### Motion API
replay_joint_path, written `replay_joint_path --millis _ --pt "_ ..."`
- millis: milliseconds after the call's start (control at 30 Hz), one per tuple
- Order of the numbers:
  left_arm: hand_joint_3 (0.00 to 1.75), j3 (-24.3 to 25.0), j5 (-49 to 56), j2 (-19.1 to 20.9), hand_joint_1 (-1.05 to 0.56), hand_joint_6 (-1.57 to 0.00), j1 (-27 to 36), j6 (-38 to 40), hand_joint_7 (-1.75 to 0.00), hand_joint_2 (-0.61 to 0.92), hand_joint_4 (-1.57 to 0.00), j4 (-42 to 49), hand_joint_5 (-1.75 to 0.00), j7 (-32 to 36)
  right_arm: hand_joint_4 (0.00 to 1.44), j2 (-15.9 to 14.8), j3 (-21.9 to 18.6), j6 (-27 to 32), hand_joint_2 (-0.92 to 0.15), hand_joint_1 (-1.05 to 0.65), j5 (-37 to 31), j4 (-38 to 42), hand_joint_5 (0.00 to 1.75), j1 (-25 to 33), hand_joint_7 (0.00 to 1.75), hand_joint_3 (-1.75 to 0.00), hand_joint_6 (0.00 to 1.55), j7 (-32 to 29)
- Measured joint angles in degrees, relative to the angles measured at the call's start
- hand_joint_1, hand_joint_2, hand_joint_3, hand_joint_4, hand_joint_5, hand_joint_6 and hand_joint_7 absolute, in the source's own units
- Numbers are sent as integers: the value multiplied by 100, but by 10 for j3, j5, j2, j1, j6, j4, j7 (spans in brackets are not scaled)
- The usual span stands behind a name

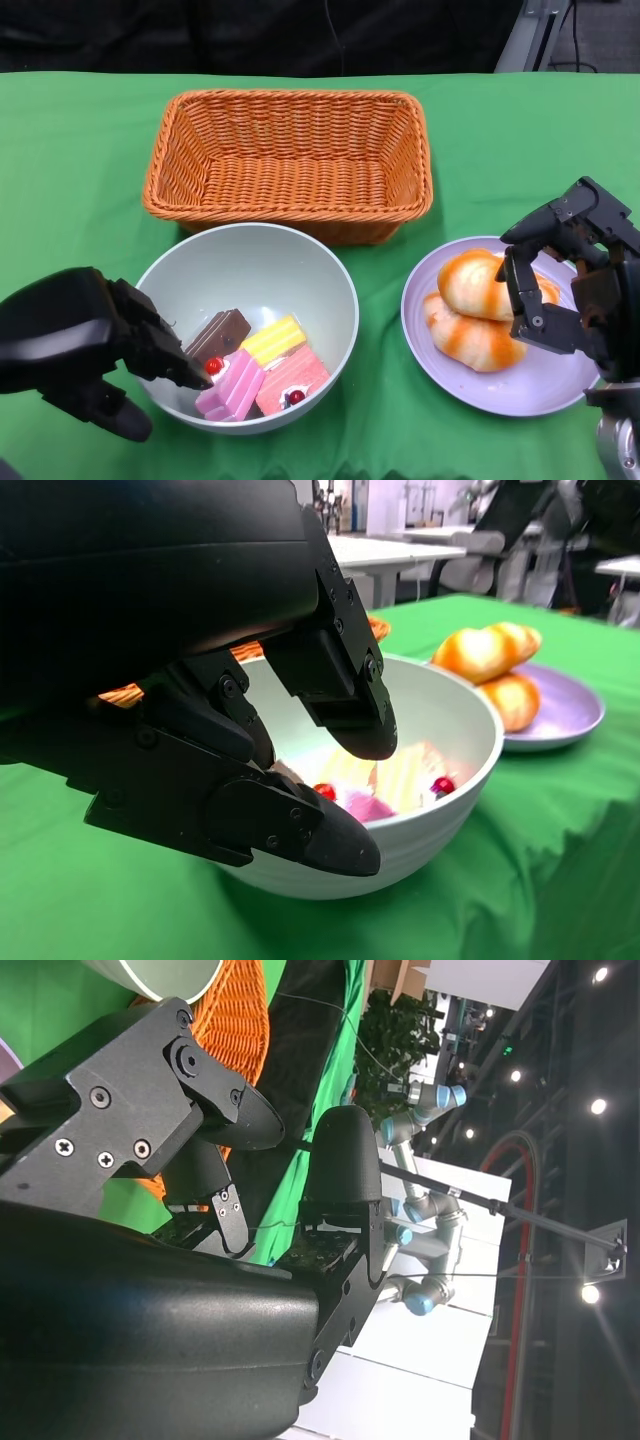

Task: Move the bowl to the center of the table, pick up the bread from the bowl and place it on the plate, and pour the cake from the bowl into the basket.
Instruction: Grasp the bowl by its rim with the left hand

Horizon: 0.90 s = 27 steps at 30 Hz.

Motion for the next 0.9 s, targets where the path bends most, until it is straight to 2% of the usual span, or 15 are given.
replay_joint_path --millis 200,433,900 --pt "10 -80 43 23 -70 -95 -2 67 0 92 -99 -29 -8 81 67 3 1 0 -42 0 0 -11 172 4 143 -127 60 -1" --pt "11 -158 42 38 -70 -101 -17 114 -3 92 -105 -38 -11 112 67 4 1 0 -42 0 0 -15 173 9 144 -128 59 0" --pt "16 -247 32 55 -71 -108 -49 136 -5 92 -108 -26 -20 140 66 7 2 0 -42 -2 -3 -19 173 14 145 -126 58 -1"
